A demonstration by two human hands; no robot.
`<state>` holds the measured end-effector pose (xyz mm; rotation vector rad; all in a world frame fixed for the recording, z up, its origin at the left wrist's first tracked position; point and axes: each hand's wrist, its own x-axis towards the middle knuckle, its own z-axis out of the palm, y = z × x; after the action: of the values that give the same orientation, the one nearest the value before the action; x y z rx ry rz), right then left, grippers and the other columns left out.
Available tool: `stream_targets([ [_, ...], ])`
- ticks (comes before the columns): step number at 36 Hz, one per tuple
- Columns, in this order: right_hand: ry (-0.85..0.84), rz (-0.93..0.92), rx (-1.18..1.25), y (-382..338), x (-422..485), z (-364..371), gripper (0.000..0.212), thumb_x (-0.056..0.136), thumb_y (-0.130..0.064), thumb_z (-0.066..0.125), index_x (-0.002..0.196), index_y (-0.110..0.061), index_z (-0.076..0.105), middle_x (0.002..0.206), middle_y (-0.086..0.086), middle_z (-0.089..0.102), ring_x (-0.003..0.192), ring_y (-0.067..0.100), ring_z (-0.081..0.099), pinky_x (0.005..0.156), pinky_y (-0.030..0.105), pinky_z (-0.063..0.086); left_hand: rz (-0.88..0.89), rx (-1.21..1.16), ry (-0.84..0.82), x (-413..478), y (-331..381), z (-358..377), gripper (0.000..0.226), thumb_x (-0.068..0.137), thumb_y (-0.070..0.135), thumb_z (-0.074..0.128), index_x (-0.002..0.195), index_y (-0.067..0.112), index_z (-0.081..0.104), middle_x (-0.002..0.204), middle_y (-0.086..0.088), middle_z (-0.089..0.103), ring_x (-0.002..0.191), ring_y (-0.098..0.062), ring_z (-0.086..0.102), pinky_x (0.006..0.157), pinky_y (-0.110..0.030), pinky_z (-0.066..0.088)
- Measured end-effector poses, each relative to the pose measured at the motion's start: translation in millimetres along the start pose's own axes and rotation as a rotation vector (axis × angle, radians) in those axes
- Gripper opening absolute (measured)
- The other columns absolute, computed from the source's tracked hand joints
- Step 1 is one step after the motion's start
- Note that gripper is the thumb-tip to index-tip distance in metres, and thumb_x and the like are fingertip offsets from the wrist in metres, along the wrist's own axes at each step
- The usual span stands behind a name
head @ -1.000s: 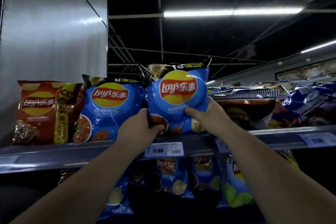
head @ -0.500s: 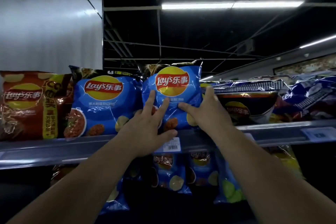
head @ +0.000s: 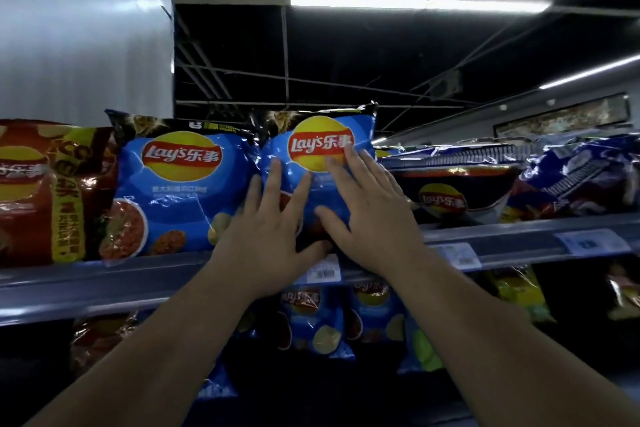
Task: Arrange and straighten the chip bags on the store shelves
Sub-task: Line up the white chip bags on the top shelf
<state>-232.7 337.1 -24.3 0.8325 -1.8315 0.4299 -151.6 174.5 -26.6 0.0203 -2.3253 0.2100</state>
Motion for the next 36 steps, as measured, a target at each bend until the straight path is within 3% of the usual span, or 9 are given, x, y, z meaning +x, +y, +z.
stream_targets([
  [4,0.210,0.005,0.084,9,-22,-9,0.064,0.091,-0.046,0.051,0.148,-0.017,0.041,0.155,0.014,0.042,0.144,0.034,0.036,0.117,0.055,0.031,0.090,0.019,0.172,0,-3,-1,0.094,0.079,0.079,0.025,0.158,0.035,0.000,0.166,-0.012,-0.010,0.152,-0.038,-0.004,0.120,-0.056,0.011],
  [7,0.325,-0.002,0.022,31,-36,-24,0.072,0.085,-0.040,0.062,0.147,-0.015,0.035,0.155,0.021,0.037,0.146,0.040,0.031,0.120,0.055,0.022,0.143,0.008,0.296,-1,-2,-4,0.085,0.081,0.064,0.046,0.152,0.019,0.033,0.159,-0.023,0.026,0.147,-0.045,0.022,0.114,-0.063,0.027],
  [12,0.408,0.202,0.120,85,-48,-73,0.092,0.080,-0.040,0.073,0.154,-0.025,0.020,0.164,0.013,0.018,0.153,0.029,0.013,0.124,0.053,0.014,0.158,-0.026,0.319,6,33,-6,0.075,0.080,0.053,0.053,0.144,0.016,0.042,0.148,-0.022,0.037,0.140,-0.045,0.031,0.111,-0.063,0.031],
  [16,0.391,0.350,0.326,138,-55,-102,0.107,0.076,-0.041,0.085,0.155,-0.033,0.013,0.163,0.001,0.015,0.151,0.020,0.016,0.121,0.047,0.025,0.226,-0.068,0.343,20,84,-5,0.070,0.083,0.050,0.048,0.144,0.015,0.044,0.148,-0.018,0.038,0.139,-0.040,0.034,0.112,-0.055,0.031],
  [19,0.193,0.441,0.468,180,-57,-112,0.121,0.069,-0.041,0.091,0.158,-0.034,0.009,0.165,-0.001,0.017,0.148,0.017,0.020,0.114,0.035,0.025,0.231,-0.077,0.359,35,127,-2,0.071,0.085,0.052,0.049,0.146,0.018,0.039,0.151,-0.016,0.037,0.143,-0.035,0.028,0.115,-0.048,0.027],
  [26,-0.195,0.297,0.498,242,-45,-97,0.145,0.049,-0.058,0.094,0.160,-0.033,0.004,0.163,0.003,0.028,0.146,0.022,0.031,0.107,0.033,0.033,0.070,-0.322,0.254,78,213,12,0.081,0.085,0.046,0.063,0.152,0.021,0.025,0.149,-0.003,0.035,0.133,-0.023,0.039,0.109,-0.039,0.039],
  [30,-0.284,0.230,0.500,253,-27,-87,0.147,0.048,-0.056,0.095,0.158,-0.037,0.000,0.152,-0.002,0.040,0.140,0.023,0.038,0.108,0.038,0.039,-0.045,-0.444,0.263,91,245,17,0.092,0.073,0.065,0.050,0.151,0.024,0.022,0.150,-0.004,0.029,0.129,-0.022,0.044,0.103,-0.034,0.044],
  [33,-0.257,0.153,0.538,259,-14,-70,0.123,0.041,-0.066,0.078,0.146,-0.033,0.023,0.127,-0.007,0.055,0.121,0.021,0.055,0.102,0.046,0.048,0.039,-0.398,0.288,93,260,21,0.084,0.088,0.045,0.058,0.156,0.026,0.013,0.162,0.003,0.012,0.141,-0.018,0.031,0.106,-0.017,0.029],
  [36,-0.222,0.175,0.592,268,-10,-63,0.094,0.043,-0.064,0.073,0.126,-0.032,0.046,0.112,-0.011,0.061,0.102,0.009,0.062,0.090,0.036,0.054,0.118,-0.341,0.243,94,266,21,0.085,0.094,0.033,0.061,0.158,0.032,0.004,0.165,0.016,-0.002,0.149,-0.010,0.014,0.107,-0.009,0.014],
])
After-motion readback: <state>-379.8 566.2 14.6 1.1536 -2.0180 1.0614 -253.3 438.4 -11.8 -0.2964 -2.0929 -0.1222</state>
